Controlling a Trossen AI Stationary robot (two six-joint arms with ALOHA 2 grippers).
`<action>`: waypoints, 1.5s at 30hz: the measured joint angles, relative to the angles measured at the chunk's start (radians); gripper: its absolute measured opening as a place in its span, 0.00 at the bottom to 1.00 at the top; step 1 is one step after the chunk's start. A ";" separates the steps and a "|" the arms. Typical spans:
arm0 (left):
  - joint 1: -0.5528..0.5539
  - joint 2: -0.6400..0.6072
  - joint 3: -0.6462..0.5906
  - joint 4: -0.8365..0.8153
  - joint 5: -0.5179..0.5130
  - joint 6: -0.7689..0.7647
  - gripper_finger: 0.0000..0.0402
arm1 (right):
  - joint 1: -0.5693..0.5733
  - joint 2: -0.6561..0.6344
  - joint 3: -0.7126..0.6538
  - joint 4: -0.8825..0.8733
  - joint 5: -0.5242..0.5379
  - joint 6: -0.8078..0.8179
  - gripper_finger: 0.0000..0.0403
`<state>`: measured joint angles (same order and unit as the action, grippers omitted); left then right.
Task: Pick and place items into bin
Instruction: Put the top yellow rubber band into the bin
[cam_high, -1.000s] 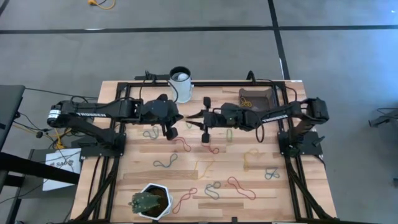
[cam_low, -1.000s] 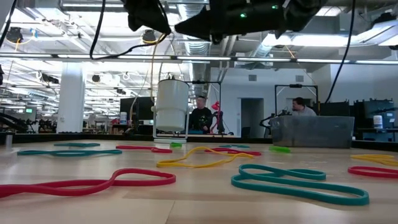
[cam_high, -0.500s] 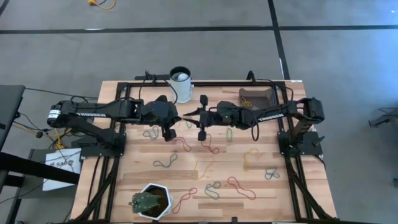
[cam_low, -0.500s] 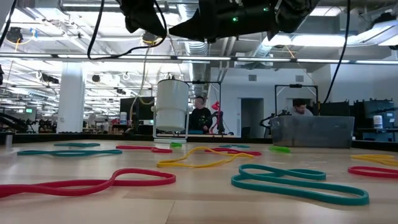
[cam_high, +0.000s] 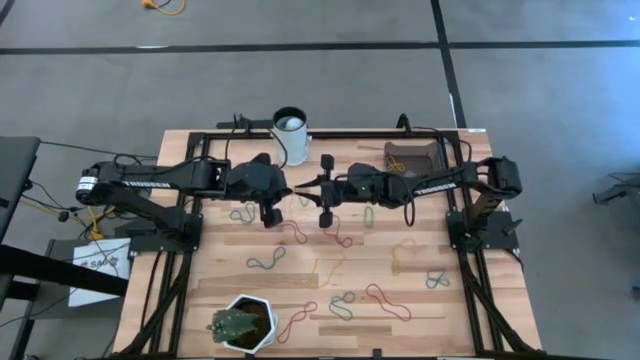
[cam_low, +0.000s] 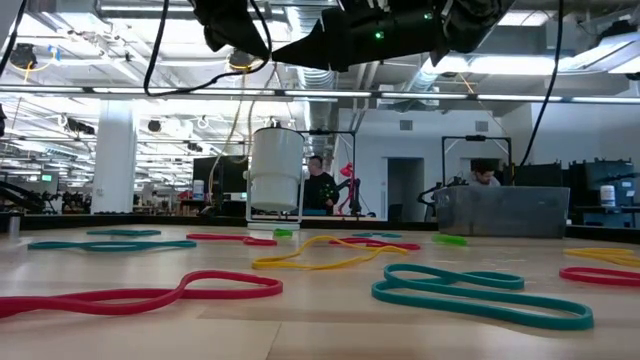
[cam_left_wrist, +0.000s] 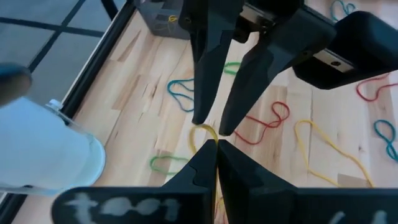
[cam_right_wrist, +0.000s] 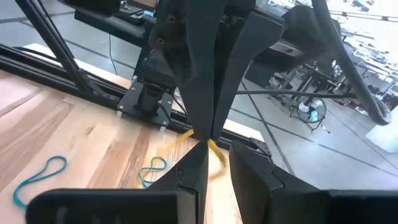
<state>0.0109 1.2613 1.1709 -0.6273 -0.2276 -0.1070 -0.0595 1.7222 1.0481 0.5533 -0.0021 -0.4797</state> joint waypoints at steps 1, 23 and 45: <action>0.000 0.000 0.000 0.008 0.010 0.008 0.00 | -0.001 0.000 0.000 0.000 0.000 0.000 0.15; 0.000 0.000 0.000 0.073 0.019 0.062 0.00 | 0.007 0.000 0.000 -0.036 0.003 0.004 0.02; 0.000 0.000 0.000 0.057 -0.061 -0.016 0.22 | 0.014 0.000 0.000 -0.103 0.236 0.097 0.00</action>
<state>0.0104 1.2613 1.1709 -0.5702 -0.2883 -0.1228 -0.0457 1.7222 1.0477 0.4502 0.2340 -0.3829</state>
